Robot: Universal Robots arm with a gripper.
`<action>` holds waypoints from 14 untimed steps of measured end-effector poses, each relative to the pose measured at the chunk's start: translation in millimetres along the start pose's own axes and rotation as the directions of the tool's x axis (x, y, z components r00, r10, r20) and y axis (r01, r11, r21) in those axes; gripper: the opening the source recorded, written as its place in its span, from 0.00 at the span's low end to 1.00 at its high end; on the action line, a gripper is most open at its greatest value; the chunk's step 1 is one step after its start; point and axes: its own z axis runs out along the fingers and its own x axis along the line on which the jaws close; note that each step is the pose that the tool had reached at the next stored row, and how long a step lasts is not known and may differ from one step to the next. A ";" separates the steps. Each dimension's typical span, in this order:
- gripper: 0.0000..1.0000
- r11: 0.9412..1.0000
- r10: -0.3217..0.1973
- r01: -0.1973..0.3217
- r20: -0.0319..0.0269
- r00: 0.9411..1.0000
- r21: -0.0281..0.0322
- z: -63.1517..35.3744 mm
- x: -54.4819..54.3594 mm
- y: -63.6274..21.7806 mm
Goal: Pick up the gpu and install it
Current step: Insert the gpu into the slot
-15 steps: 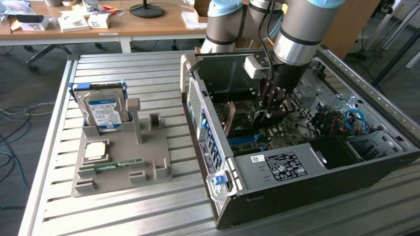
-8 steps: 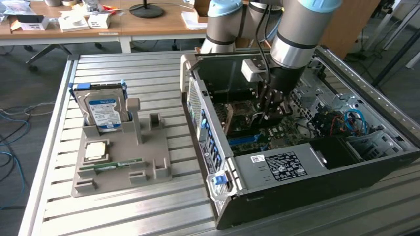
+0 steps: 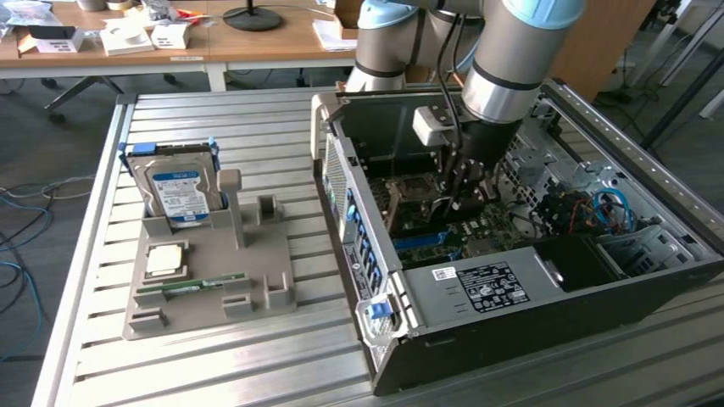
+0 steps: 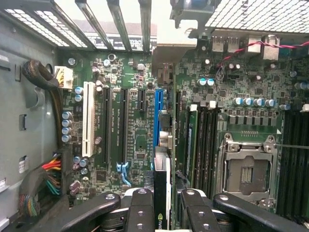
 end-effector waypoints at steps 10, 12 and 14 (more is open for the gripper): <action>0.26 1.000 0.000 0.000 0.000 1.000 0.000 0.5 4.1 4.6; 0.26 1.000 0.000 0.000 0.000 1.000 0.000 0.8 4.1 6.6; 0.26 1.000 0.000 0.000 0.000 1.000 0.000 0.9 4.0 7.7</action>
